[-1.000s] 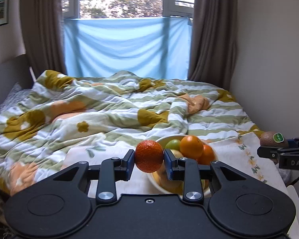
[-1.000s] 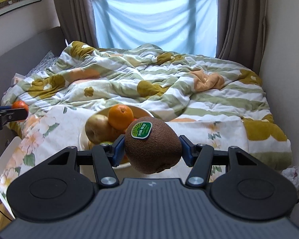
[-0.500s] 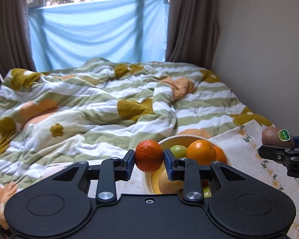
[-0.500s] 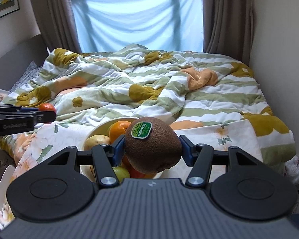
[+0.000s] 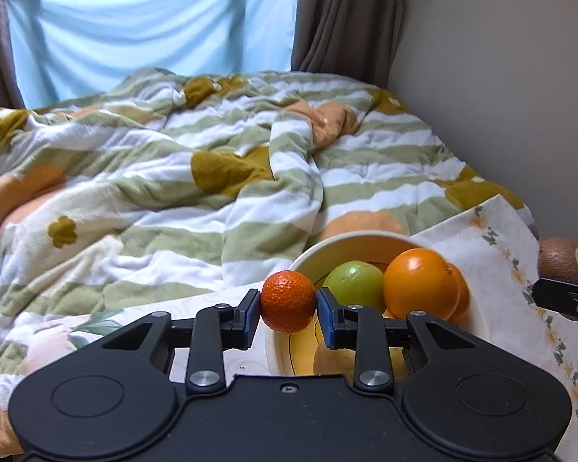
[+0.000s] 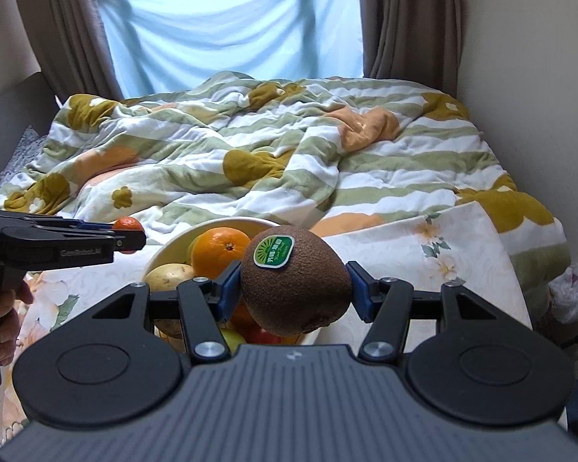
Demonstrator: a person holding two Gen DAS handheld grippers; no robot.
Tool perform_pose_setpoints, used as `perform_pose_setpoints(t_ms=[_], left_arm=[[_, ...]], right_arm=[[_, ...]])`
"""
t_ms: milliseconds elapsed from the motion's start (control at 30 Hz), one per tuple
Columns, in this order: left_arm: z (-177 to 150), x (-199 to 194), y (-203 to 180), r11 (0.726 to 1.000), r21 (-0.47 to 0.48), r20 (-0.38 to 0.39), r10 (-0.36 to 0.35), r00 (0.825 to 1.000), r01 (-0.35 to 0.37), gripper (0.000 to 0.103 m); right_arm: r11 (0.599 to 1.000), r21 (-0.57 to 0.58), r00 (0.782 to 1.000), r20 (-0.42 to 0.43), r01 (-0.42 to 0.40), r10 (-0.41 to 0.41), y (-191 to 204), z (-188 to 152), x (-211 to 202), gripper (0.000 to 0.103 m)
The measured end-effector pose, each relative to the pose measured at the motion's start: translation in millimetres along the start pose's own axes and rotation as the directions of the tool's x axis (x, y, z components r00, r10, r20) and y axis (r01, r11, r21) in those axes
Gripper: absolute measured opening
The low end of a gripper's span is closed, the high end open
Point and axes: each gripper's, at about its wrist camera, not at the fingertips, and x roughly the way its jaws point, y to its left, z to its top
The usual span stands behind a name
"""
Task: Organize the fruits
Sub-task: 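Carry both fruits over the bowl and open the left tool to drop the mandarin, then lower the brown kiwi into the bowl and open the right tool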
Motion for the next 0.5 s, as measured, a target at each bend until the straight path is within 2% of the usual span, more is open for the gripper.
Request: perform_pose_setpoints(t_ms=[167, 200, 233, 300, 367, 500], left_arm=[[0, 16, 2, 1.0, -0.001, -0.038, -0.018, 0.999, 0.018, 0.036], [-1, 18, 2, 1.0, -0.003, -0.039, -0.02, 0.999, 0.019, 0.039], [-1, 18, 1, 1.0, -0.006, -0.037, -0.027, 0.999, 0.027, 0.046], [0, 14, 1, 0.999, -0.014, -0.016, -0.039, 0.999, 0.039, 0.085], [2, 5, 1, 1.0, -0.014, 0.021, -0.024, 0.999, 0.025, 0.092], [5, -13, 0, 1.0, -0.024, 0.054, 0.002, 0.999, -0.001, 0.092]], right_arm=[[1.0, 0.017, 1.0, -0.015, 0.016, -0.016, -1, -2, 7, 0.072], [1.0, 0.018, 1.0, -0.017, 0.019, -0.019, -1, -3, 8, 0.072], [1.0, 0.019, 1.0, -0.018, 0.022, -0.022, -2, -4, 9, 0.072], [0.999, 0.022, 1.0, -0.021, 0.024, -0.024, -3, -6, 10, 0.072], [0.999, 0.024, 0.999, -0.02, 0.027, -0.027, -4, -6, 10, 0.072], [1.0, 0.02, 1.0, -0.024, 0.019, -0.018, -7, -8, 8, 0.072]])
